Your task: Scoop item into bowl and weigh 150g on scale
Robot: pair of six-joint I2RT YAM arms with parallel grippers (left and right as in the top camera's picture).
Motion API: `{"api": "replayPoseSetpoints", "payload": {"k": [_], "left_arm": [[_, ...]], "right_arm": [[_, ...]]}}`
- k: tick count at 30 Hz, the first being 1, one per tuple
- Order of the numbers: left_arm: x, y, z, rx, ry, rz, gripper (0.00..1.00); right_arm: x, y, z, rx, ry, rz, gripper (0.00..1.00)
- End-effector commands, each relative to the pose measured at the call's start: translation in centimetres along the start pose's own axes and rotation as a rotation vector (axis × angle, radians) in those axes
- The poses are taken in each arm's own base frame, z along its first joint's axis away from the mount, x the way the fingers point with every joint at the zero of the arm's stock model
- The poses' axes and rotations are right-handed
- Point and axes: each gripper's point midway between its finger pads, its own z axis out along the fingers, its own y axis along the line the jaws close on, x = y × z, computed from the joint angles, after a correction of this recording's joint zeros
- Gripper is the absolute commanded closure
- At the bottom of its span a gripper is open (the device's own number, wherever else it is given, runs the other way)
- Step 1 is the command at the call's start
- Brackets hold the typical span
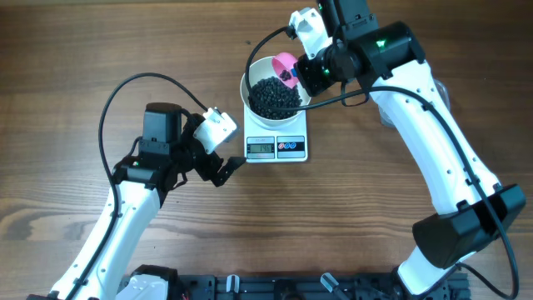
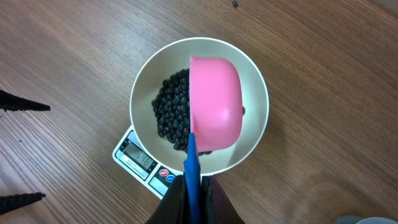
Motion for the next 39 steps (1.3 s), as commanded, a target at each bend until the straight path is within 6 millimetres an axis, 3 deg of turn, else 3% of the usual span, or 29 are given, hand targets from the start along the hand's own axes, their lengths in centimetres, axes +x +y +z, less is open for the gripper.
{"api": "replayPoseSetpoints", "payload": {"k": [1, 19, 39], "left_arm": [[0.31, 0.01, 0.09, 0.002, 0.006, -0.013, 0.00], [0.31, 0.01, 0.09, 0.002, 0.006, -0.013, 0.00], [0.31, 0.01, 0.09, 0.002, 0.006, -0.013, 0.00]], "right_arm": [[-1.50, 0.63, -2.15, -0.014, -0.071, 0.000, 0.96], [-1.49, 0.11, -2.15, 0.017, -0.069, -0.007, 0.96], [-1.49, -0.04, -2.15, 0.031, -0.067, -0.159, 0.96]]}}
